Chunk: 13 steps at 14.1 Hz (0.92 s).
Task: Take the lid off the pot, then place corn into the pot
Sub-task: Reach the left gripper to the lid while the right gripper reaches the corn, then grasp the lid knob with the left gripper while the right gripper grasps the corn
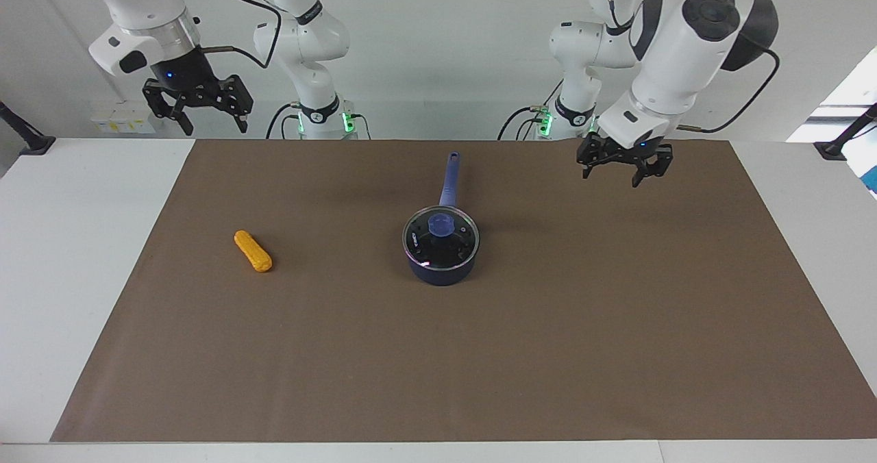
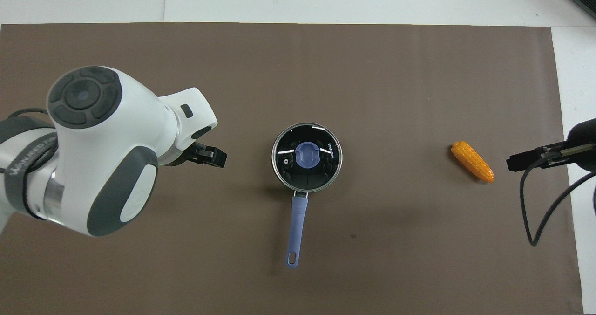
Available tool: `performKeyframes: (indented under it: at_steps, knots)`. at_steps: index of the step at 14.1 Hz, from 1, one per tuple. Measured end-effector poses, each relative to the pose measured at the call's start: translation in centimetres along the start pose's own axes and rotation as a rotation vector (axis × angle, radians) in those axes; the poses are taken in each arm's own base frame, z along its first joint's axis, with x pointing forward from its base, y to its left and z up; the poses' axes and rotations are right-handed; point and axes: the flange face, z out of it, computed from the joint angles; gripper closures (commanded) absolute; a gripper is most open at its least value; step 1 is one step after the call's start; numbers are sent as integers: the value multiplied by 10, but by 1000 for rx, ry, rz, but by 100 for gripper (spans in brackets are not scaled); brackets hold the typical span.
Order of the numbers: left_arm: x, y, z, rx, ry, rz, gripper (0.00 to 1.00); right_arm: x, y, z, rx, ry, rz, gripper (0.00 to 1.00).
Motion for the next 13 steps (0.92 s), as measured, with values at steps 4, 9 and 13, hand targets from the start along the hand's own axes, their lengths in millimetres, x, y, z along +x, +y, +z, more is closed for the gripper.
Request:
performKeyframes:
  at_steps: [4, 9, 13]
  knots:
    - [13, 57, 41, -2, 18, -49, 0, 16, 5, 56, -7, 11, -117, 0]
    - [22, 134, 59, -17, 52, -121, 0, 52, 19, 134, -21, 0, -302, 0]
    - [34, 191, 59, -34, 64, -197, 0, 68, 29, 191, -33, -1, -441, 0]
